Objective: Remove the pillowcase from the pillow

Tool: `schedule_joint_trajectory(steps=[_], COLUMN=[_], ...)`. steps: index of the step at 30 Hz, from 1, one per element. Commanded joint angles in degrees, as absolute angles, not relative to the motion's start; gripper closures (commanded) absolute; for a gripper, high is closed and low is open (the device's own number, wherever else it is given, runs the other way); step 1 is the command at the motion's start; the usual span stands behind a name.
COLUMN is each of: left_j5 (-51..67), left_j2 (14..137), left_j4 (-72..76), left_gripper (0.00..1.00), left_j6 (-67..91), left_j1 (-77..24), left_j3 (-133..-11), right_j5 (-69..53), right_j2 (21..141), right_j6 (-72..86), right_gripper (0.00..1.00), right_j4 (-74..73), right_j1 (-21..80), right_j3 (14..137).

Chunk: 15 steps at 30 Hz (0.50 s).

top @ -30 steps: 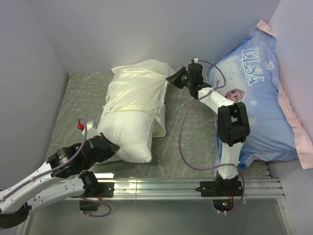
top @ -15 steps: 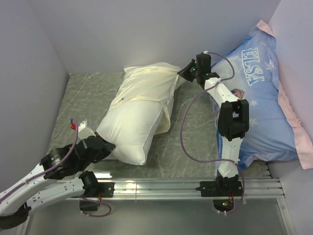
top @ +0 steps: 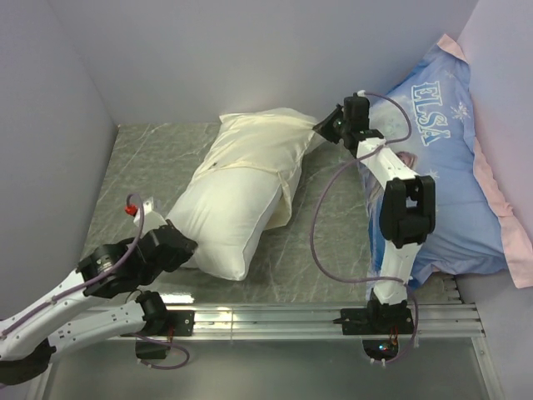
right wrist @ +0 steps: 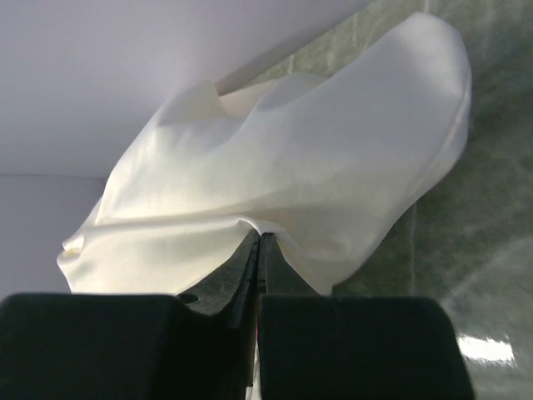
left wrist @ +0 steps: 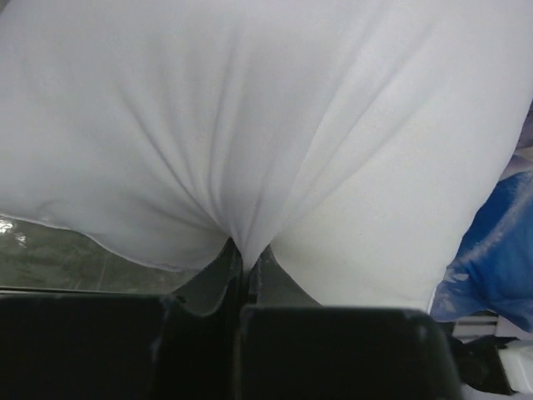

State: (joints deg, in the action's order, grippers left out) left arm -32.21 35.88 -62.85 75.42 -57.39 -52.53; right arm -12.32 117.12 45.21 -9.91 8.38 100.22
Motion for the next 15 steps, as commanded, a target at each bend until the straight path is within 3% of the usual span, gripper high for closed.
schedule_joint_trajectory(steps=[1, 4, 7, 8, 9, 11, 15], left_j5=[-36.47, -33.50, -25.33, -23.49, -22.34, -22.15, -24.52], left_j2=[38.05, 40.51, 41.83, 42.01, 42.27, 43.85, 48.15], left_j4=[-63.73, -58.39, -51.80, -50.38, -49.14, -47.73, -46.85], left_gripper=[0.99, 0.99, 0.79, 0.64, 0.57, 0.45, 0.33], left_j6=[71.99, 66.57, 61.02, 60.04, 59.33, 57.23, 50.64], left_j1=[-56.43, -51.17, -43.52, -42.20, -40.71, -39.64, -37.10], left_j3=[-55.98, -56.51, -55.11, -54.50, -54.58, -56.50, -63.27], right_j5=[-2.64, -2.37, -3.86, -3.95, -4.83, -4.57, -0.54], right_j2=[104.26, 98.19, 96.16, 95.72, 94.76, 93.70, 91.68], right_j6=[43.51, 43.86, 44.21, 43.95, 43.95, 42.55, 37.45], right_gripper=[1.00, 1.00, 1.00, 1.00, 1.00, 1.00, 1.00], right_j4=[4.64, 9.30, 10.64, 10.72, 11.16, 11.69, 8.62], right_j1=[8.34, 9.66, 10.72, 11.24, 11.77, 13.35, 21.42], right_j3=[89.86, 80.00, 75.77, 75.07, 73.23, 72.07, 71.63])
